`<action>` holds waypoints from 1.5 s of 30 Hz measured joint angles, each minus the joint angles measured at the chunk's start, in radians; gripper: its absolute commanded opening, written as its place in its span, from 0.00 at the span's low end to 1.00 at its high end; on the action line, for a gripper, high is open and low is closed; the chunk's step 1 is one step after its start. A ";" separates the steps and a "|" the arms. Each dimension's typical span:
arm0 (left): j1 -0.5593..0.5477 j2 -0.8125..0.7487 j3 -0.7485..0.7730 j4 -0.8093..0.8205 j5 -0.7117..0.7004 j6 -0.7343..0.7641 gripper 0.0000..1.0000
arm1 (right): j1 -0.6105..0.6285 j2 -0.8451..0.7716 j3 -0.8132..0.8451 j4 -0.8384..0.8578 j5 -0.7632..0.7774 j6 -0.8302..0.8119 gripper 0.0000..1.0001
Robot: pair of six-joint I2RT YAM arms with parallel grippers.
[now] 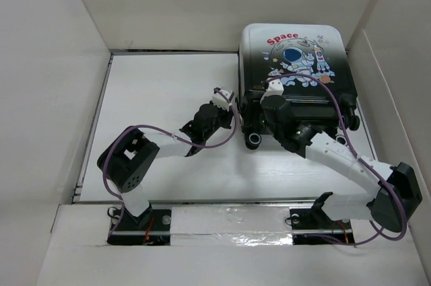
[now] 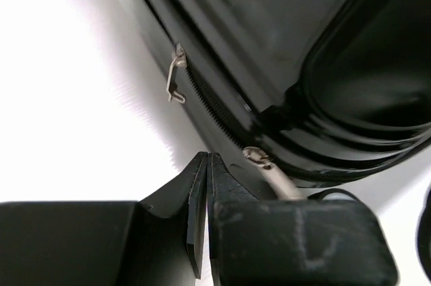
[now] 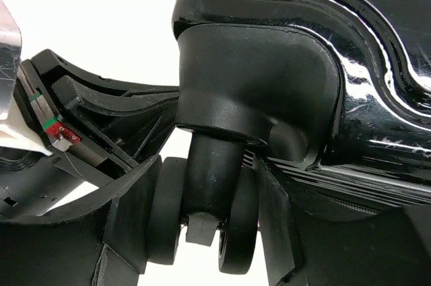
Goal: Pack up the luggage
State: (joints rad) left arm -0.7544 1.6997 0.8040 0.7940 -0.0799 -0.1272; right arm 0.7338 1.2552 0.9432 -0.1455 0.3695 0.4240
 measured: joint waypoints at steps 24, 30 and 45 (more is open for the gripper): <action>-0.109 -0.076 -0.119 0.026 0.241 -0.048 0.51 | -0.008 -0.436 -0.182 -0.262 -0.054 -0.103 0.19; -0.103 -0.076 -0.117 0.028 0.277 -0.073 0.52 | -0.008 -0.428 -0.172 -0.282 -0.056 -0.108 0.48; -0.103 -0.073 -0.097 0.032 0.323 -0.080 0.50 | -0.008 -0.251 -0.119 -0.364 -0.069 -0.134 0.43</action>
State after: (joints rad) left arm -0.8574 1.6264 0.7074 0.8257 0.2436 -0.2077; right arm 0.7254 1.0042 0.8242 -0.5091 0.3004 0.2901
